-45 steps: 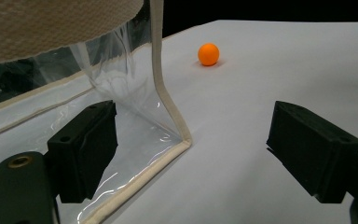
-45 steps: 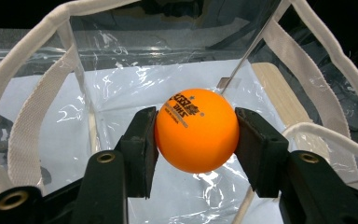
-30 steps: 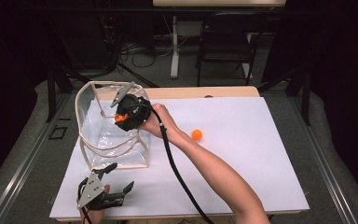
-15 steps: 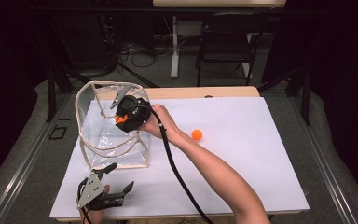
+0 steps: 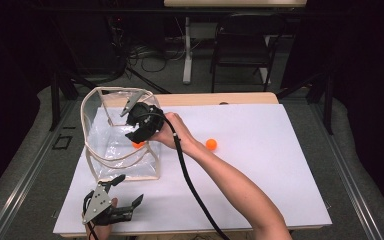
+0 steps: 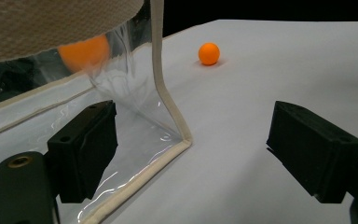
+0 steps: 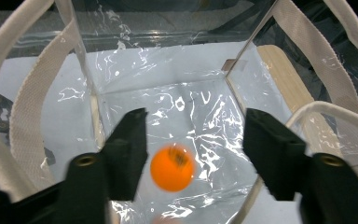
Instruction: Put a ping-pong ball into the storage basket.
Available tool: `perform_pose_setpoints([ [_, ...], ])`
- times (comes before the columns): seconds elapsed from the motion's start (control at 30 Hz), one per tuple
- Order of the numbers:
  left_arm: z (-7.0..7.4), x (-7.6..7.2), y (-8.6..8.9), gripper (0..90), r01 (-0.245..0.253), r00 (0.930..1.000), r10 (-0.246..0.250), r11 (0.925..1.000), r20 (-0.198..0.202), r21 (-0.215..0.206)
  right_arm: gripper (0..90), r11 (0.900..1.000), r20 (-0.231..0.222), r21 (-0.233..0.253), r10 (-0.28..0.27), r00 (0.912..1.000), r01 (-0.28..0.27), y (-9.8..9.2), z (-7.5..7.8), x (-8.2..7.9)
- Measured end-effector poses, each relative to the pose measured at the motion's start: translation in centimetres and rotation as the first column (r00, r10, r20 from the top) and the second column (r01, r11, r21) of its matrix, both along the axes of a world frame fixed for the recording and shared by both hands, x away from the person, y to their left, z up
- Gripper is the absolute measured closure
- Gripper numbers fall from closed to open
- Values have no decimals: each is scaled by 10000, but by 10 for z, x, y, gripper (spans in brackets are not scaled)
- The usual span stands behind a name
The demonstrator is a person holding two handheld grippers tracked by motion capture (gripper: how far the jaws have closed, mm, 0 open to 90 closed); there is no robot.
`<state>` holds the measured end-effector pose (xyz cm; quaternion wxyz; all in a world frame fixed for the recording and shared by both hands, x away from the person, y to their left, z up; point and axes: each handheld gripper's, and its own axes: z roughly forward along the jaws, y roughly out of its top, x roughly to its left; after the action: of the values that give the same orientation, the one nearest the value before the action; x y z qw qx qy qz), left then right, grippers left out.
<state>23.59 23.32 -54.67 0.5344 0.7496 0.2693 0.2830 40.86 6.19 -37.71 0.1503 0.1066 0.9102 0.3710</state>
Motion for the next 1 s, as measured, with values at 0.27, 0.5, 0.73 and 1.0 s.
perform_pose_setpoints([
  [0.27,0,0,0,156,-1,10000,1,10000,-8,-17,102,9948,-339,1010,-117,9994,151,-20,10,1],
  [0.5,0,0,-1,156,23,10000,-23,10000,-5,-4,63,9897,-423,1403,-215,9989,273,-43,14,3],
  [0.73,0,1,-1,156,15,10000,-15,10000,-22,23,40,9863,-507,1594,-345,9981,422,-60,14,4],
  [1.0,0,1,-1,156,25,10000,-25,10000,-8,3,32,9849,-464,1649,-448,9979,519,-79,10,1],
])
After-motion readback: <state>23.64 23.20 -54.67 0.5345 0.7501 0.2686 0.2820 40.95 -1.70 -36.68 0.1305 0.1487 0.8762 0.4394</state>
